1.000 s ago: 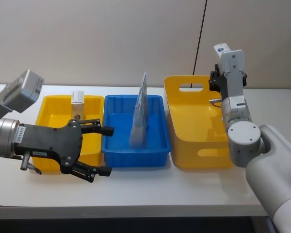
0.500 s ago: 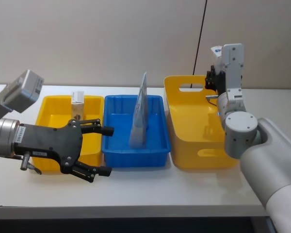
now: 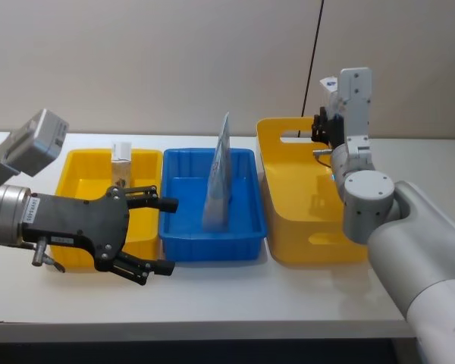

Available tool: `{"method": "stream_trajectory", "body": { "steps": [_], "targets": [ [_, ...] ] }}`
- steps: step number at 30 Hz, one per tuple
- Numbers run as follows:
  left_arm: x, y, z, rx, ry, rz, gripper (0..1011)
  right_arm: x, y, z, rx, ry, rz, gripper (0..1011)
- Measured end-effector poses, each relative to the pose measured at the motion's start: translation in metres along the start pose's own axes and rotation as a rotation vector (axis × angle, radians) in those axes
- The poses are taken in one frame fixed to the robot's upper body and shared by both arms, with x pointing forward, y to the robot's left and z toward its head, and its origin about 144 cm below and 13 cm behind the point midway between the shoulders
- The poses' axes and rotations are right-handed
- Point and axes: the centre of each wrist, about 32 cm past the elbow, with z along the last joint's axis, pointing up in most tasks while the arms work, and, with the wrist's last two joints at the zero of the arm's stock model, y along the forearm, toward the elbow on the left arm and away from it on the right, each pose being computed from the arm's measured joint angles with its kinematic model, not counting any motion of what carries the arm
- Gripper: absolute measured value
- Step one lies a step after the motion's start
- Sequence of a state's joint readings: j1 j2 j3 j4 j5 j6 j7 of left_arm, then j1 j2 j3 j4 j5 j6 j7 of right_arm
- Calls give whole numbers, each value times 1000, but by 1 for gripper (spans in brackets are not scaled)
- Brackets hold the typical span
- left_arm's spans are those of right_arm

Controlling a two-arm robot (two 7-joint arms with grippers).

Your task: Bimanual collaborative sorting of washing and personal care products

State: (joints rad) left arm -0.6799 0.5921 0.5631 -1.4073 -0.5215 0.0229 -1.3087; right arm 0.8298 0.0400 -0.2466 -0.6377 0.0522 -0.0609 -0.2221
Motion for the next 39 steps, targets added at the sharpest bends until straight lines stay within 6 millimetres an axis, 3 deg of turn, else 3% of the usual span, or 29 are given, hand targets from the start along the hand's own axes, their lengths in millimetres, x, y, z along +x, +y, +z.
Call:
{"method": "stream_trajectory", "body": {
  "steps": [30, 32, 39],
  "targets": [
    [0, 0, 0, 0, 0, 0, 1001, -25, 1, -6, -95, -87, -6, 349],
    [0, 0, 0, 0, 0, 0, 1001, -26, 1, -7, -91, -93, -10, 366],
    [0, 0, 0, 0, 0, 0, 1001, -28, 2, -7, -67, -106, -22, 618]
  ]
}}
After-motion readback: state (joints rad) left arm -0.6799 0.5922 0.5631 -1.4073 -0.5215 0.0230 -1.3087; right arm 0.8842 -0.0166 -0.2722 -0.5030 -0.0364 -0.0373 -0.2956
